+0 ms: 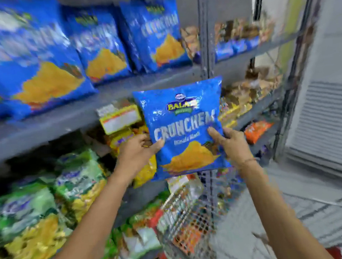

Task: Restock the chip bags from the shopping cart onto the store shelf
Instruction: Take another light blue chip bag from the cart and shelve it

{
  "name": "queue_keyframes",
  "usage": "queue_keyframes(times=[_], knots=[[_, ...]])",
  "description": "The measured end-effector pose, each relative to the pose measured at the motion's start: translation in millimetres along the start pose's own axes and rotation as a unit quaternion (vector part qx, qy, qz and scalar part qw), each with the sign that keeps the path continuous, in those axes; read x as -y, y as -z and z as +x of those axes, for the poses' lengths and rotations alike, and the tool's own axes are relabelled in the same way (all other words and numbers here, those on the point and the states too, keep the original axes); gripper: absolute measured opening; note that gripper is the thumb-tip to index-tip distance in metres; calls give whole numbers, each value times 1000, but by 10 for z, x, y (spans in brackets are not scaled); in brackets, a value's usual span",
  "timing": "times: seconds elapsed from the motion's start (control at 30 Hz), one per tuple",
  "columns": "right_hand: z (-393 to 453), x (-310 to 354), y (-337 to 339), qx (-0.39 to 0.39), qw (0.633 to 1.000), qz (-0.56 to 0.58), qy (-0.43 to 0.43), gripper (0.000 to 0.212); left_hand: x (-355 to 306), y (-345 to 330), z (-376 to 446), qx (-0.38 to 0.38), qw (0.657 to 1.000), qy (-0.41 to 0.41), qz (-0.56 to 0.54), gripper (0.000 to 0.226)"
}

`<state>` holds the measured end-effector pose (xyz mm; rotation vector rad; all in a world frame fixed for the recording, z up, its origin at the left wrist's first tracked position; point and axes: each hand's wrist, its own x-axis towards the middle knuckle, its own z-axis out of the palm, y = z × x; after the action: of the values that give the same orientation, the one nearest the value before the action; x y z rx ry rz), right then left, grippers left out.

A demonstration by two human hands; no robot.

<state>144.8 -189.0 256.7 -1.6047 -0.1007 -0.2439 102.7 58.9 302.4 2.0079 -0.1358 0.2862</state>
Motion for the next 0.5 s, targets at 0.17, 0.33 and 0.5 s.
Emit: queue_keyframes(times=[0.17, 0.33, 0.5], knots=[[242, 1115, -351, 22, 992, 100, 69, 85, -755, 559, 37, -66, 992, -99, -35, 4], [572, 1794, -772, 63, 982, 162, 78, 47, -1112, 1059, 195, -135, 983, -125, 27, 30], [1137, 2069, -1139, 95, 976, 182, 70, 42, -1266, 1297, 680, -231, 967, -100, 32, 43]])
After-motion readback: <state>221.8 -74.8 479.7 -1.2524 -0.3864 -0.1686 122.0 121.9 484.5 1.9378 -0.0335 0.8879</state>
